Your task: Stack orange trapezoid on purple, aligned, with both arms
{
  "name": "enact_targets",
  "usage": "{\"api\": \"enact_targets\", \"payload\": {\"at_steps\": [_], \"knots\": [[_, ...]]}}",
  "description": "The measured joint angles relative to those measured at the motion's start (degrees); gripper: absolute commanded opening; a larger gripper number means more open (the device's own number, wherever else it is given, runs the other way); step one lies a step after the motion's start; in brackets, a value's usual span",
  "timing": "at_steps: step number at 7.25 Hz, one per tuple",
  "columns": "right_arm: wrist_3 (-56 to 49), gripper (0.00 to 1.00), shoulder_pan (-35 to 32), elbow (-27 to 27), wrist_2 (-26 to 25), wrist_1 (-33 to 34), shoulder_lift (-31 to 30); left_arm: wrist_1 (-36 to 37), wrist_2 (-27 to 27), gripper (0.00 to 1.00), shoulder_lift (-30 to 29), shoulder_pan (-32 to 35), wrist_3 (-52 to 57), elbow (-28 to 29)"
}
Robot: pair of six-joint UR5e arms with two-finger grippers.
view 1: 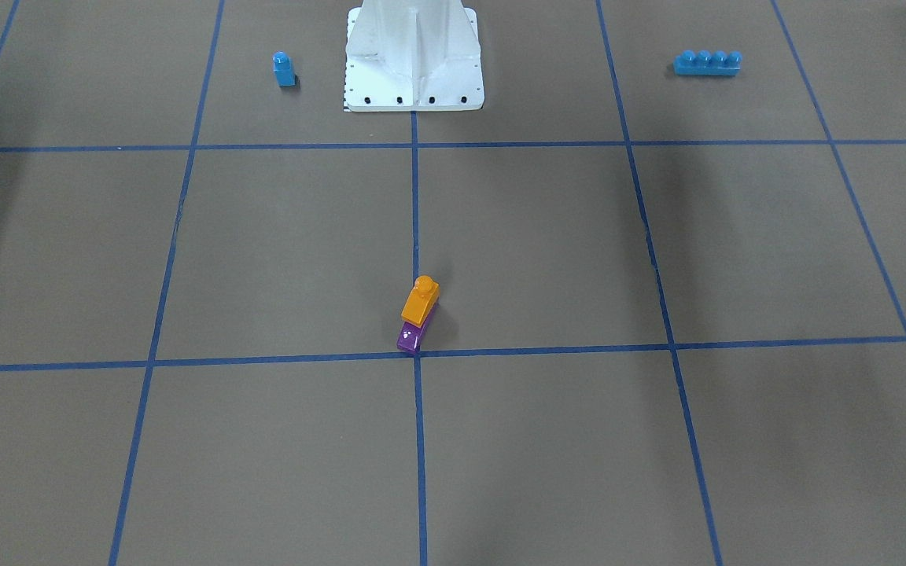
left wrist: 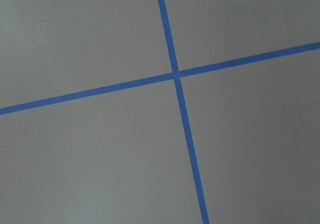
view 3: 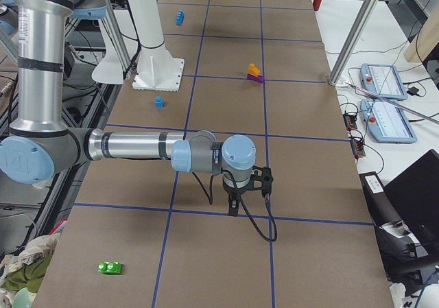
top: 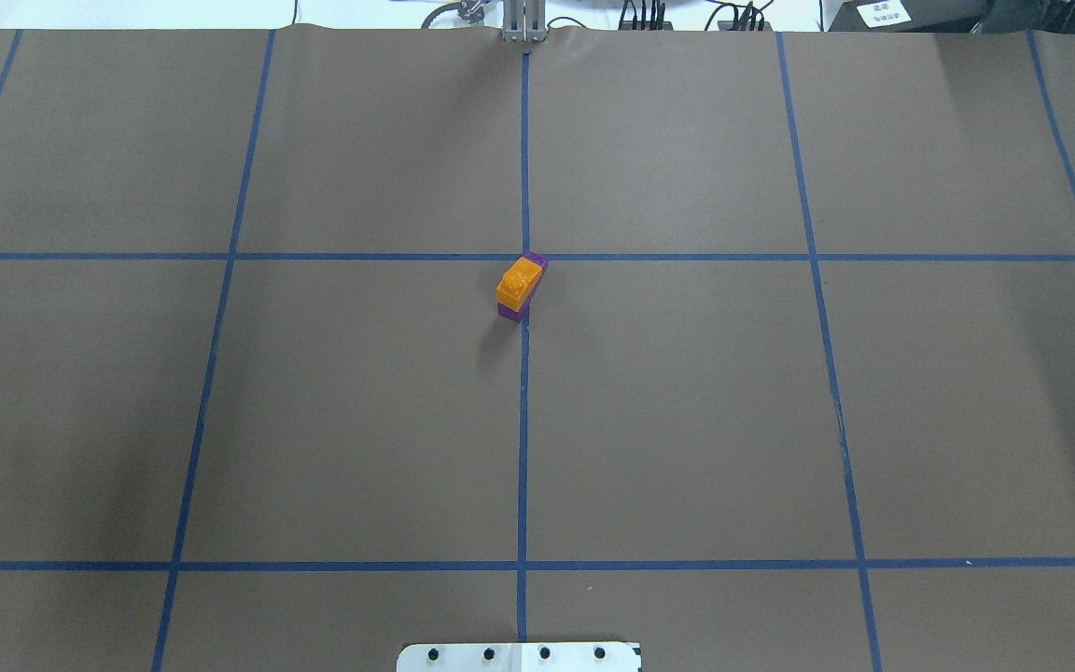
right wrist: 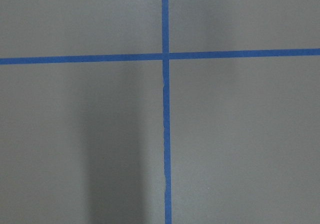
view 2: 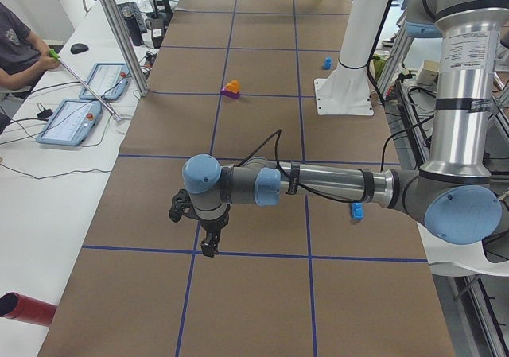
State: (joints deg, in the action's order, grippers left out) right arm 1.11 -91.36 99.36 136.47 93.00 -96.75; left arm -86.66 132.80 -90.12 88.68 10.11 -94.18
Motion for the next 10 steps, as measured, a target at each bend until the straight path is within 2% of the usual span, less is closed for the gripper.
{"api": "enact_targets", "payload": {"at_steps": [8,10], "knots": [[0.02,1.00,-0.04,-0.39,-0.57,0.25,0.15,0.06,0.00,1.00,0.03,0.00,-0.27,0.13],[0.09,1.00,-0.03,-0.45,-0.62,0.25,0.16,0.08,-0.06,1.00,-0.14,-0.06,-5.90,-0.01]]}}
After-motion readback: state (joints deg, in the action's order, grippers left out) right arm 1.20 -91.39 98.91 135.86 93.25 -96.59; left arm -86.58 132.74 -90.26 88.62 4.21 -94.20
